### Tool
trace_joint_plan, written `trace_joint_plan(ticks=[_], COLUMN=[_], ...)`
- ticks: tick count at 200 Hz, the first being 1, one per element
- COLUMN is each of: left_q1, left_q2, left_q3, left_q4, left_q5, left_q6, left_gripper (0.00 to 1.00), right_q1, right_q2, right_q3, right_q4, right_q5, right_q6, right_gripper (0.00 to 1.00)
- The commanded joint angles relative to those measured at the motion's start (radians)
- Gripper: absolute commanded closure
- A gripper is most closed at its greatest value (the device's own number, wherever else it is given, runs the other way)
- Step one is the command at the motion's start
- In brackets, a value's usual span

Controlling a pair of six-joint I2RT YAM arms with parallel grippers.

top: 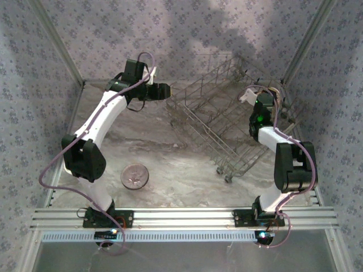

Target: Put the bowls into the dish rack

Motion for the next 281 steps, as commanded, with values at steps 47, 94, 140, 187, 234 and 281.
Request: trace_joint_plan(ticks=[47,94,140,187,234,281], left_q1=[0.009,0.009,0.009,0.001,-0.017,-0.031], left_q2=[0.006,0.018,0.017,0.027,0.030,0.030], left_q3=[0.029,0.021,0.011,0.020,0.019,0.014], left_q4=[-0.016,-0.007,-0.010,-0.009,-0.012,-0.015], left_q5=[0.081,0.129,0.148,0.165,0.169,0.164], left_q6=[0.036,0.046,0.063,0.055,0.060,0.066], left_gripper=[0.34,0.34,0.34,0.34,0.34,0.34], right_q1=[0.002,0.002,-0.005,-0.004,-0.001,-0.029], right_q2=[0.022,0.050,0.071,0.061,0.055,0.026], right_q3=[0.032,0.048,0.053,0.023,0.026,-0.009], right_q4=[0.063,0.103,0.123,0.126,0.102,0.071], right_q5=[0.038,0.022,-0.004,0.009,0.019,0.020], right_q6=[-0.052,-0.086,-0.106,-0.075,-0.058,-0.020], right_gripper=[1.00,1.00,1.00,1.00,1.00,1.00])
